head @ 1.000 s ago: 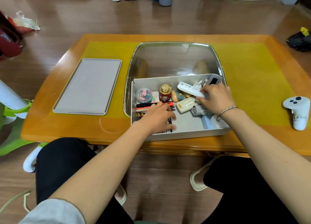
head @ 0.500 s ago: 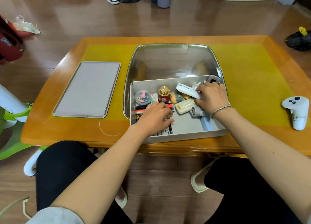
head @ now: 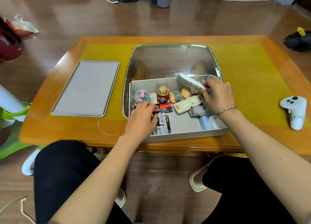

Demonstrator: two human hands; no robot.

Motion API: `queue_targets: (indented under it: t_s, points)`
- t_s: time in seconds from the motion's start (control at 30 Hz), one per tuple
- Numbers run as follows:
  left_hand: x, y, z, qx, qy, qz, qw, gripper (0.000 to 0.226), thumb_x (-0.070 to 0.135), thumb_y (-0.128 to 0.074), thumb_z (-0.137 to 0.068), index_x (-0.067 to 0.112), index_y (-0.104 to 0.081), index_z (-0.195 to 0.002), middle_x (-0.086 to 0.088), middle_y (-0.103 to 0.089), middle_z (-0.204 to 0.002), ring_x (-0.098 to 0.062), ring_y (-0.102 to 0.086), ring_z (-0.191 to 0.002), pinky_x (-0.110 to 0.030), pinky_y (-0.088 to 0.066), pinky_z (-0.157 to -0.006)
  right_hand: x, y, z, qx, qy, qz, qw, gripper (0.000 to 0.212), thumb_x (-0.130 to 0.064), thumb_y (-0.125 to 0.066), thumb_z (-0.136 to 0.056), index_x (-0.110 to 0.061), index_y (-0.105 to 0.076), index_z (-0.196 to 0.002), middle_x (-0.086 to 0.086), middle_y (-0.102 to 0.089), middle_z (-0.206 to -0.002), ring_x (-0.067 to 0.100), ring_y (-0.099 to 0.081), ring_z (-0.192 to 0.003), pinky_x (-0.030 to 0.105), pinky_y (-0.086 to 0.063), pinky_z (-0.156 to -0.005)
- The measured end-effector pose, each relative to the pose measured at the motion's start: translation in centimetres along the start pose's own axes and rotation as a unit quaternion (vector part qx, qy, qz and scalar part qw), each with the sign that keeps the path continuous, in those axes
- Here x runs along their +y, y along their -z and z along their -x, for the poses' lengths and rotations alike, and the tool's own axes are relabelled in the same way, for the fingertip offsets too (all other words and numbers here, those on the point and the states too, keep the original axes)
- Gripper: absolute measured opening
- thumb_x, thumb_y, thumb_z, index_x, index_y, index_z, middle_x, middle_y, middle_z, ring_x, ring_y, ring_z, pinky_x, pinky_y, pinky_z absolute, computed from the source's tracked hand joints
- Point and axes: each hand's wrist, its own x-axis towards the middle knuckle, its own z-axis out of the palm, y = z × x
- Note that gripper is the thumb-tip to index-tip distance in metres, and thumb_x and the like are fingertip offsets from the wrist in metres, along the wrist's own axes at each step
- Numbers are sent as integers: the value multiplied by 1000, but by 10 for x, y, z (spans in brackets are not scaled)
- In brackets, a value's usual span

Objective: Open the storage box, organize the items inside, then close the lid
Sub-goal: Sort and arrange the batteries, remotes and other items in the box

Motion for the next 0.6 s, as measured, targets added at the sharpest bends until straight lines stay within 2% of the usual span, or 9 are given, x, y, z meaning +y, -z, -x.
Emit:
queue_targets:
  t_s: [0.1, 0.2, 0.3, 0.37, 0.43, 0.53, 0.6]
  points:
    - [4, 4, -1, 53, 12, 72, 996, 51, 25, -62, -91, 20, -42, -137, -1, -47, -136, -18, -39, -128, -36, -37, -103, -1, 10, 5, 28, 35, -28, 999, 13, -18, -69, -81, -15, -67, -93, 3, -65, -93, 27, -60, -86, 29, -28, -69]
    - [15, 10, -8, 97, 3, 73, 993, 69, 39, -68, -85, 20, -35, -142, -2, -42, -141, -19, -35, -129, -36, -31, -106, -10, 20, 14, -22, 130, -35, 991, 16, -15, -72, -79, -12, -70, -95, 6, -65, -92, 29, -60, -86, 35, -38, -69]
    - [32, 8, -23, -3, -46, -14, 999, 77, 59, -65, -79, 26, -34, -141, 2, -45, -140, -21, -37, -127, -41, -27, -103, -23, 27, 23, -74, 190, -58, 977, 17, -13, -71, -80, -11, -72, -97, 6, -66, -94, 30, -61, -87, 46, -46, -71]
    - [41, 1, -30, -88, -72, -40, 993, 70, 57, -61, -84, 27, -34, -141, 2, -52, -135, -23, -45, -123, -43, -31, -97, -29, 30, 27, -76, 215, -76, 971, 16, -11, -72, -79, -10, -72, -95, 7, -67, -92, 32, -62, -85, 46, -48, -69]
    - [45, -4, -33, -121, -82, -30, 989, 51, 44, -54, -93, 24, -38, -137, -3, -59, -127, -27, -55, -114, -40, -41, -87, -31, 32, 31, -70, 228, -77, 968, 16, -11, -73, -78, -9, -72, -94, 8, -67, -91, 31, -63, -84, 44, -49, -67]
    - [43, -6, -30, -98, -70, -13, 993, 30, 33, -48, -98, 18, -50, -124, -5, -63, -112, -27, -60, -98, -34, -41, -67, -18, 35, 32, -49, 166, -82, 981, 26, -20, -76, -77, -11, -69, -100, 5, -66, -96, 27, -62, -88, 42, -47, -72]
    - [37, -5, -24, -67, -25, 26, 997, 30, 29, -51, -97, 17, -51, -124, -5, -62, -111, -25, -59, -95, -32, -40, -66, -5, 36, 29, -62, 92, -63, 992, 37, -29, -75, -77, -15, -65, -110, 3, -64, -102, 24, -59, -95, 40, -44, -80]
